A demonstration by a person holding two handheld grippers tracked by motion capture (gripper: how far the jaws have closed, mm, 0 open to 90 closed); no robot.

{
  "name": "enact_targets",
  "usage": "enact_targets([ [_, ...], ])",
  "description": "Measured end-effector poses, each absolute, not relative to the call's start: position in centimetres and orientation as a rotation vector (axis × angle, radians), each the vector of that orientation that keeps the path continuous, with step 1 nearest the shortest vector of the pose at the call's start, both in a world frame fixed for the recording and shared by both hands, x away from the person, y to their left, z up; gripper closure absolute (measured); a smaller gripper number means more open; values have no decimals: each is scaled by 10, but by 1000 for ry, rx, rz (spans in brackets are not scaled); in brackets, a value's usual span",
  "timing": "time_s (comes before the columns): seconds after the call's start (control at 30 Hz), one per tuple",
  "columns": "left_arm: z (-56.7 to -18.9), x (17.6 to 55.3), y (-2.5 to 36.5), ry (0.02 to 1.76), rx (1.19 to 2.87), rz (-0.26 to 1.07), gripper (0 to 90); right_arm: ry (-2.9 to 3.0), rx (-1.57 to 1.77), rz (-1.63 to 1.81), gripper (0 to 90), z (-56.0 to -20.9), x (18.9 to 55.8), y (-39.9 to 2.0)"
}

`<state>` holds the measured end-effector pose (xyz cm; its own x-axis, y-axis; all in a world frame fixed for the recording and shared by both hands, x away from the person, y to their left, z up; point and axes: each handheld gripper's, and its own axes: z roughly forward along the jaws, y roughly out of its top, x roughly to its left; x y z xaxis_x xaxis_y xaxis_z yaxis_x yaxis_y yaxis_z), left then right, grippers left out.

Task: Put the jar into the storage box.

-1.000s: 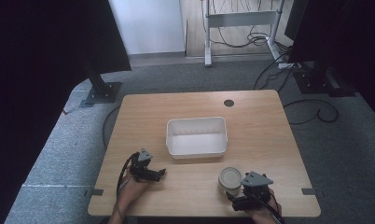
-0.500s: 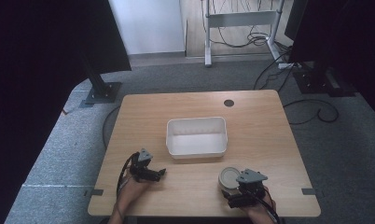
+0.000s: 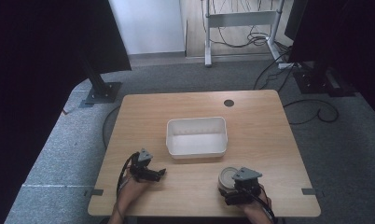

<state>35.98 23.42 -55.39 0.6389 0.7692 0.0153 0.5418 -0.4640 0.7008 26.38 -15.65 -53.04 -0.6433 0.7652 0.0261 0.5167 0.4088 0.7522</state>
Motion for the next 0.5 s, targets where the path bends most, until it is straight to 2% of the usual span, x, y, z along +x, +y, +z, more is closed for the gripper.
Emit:
enact_targets([
  [0.17,-554,360,234,1017,2184,435,0,2350,1121,1076,82,-533,266,-156],
  [0.5,-554,360,234,1016,2184,434,0,2319,1139,1066,93,-534,264,-154],
])
